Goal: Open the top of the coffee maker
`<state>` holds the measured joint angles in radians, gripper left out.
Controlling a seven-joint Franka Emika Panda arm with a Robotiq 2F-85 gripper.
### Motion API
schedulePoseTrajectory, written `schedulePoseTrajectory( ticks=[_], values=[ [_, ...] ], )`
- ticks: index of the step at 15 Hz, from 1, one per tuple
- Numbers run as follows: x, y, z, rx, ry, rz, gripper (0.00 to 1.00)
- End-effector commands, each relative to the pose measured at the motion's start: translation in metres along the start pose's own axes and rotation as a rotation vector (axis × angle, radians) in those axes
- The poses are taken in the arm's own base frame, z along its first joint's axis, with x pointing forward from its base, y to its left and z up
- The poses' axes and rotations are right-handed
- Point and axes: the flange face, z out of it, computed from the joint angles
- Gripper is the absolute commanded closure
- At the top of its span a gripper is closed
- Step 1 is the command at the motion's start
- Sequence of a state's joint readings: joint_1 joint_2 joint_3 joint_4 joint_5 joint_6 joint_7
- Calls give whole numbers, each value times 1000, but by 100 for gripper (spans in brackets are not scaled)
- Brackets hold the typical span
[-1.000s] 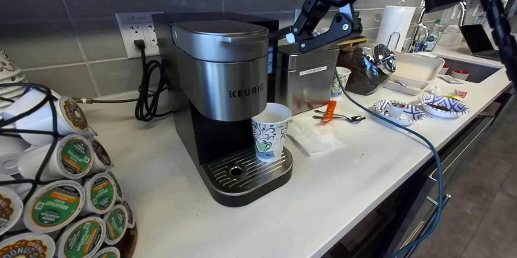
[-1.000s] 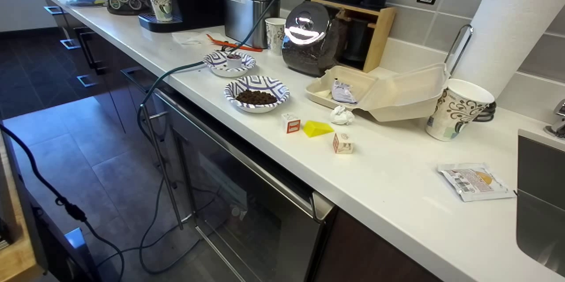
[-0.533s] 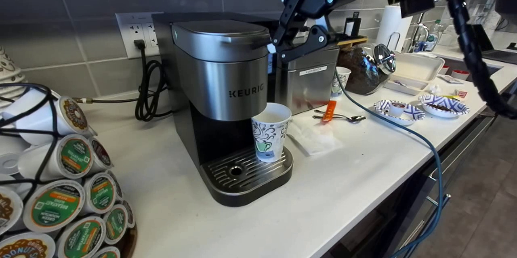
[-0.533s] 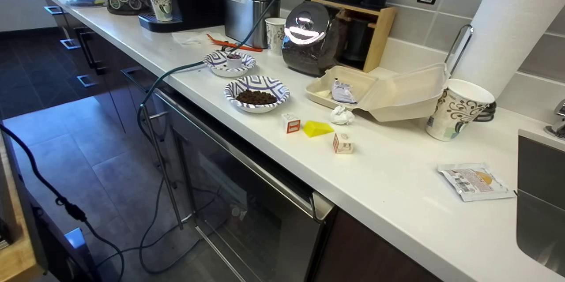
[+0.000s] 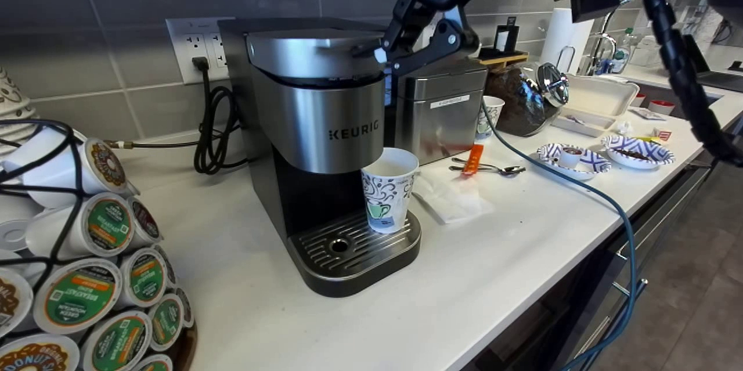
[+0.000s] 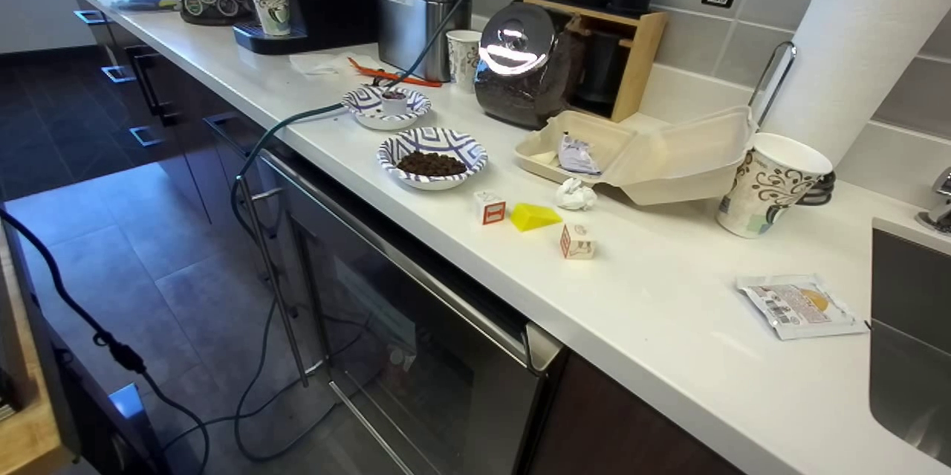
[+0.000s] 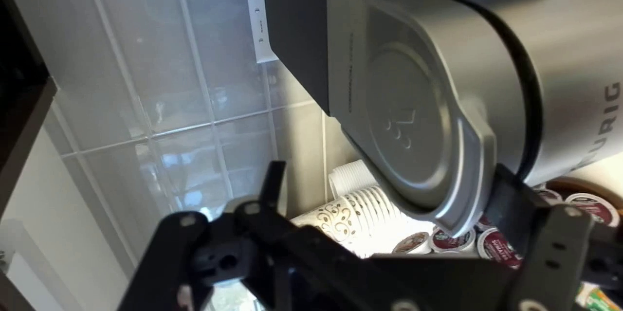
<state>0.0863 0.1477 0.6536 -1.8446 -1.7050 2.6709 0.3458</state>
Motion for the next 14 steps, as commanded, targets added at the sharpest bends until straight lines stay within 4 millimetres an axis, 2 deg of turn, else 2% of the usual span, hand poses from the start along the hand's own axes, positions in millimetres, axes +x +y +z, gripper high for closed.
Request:
schedulePoseTrajectory(
  ticks=[1, 4, 7, 9, 10, 12, 13, 14],
  values=[
    [-6, 26, -15, -93, -5, 85, 0],
    [1, 48, -22, -165, -9, 164, 0],
    [22, 75, -24, -235, -47, 223, 0],
    [32, 84, -25, -267, -69, 233, 0],
    [35, 86, -27, -270, -70, 235, 0],
    [28, 72, -28, -208, -78, 207, 0],
    [7, 58, -26, -148, -89, 230, 0],
    [-6, 50, -23, -100, -105, 251, 0]
  ],
)
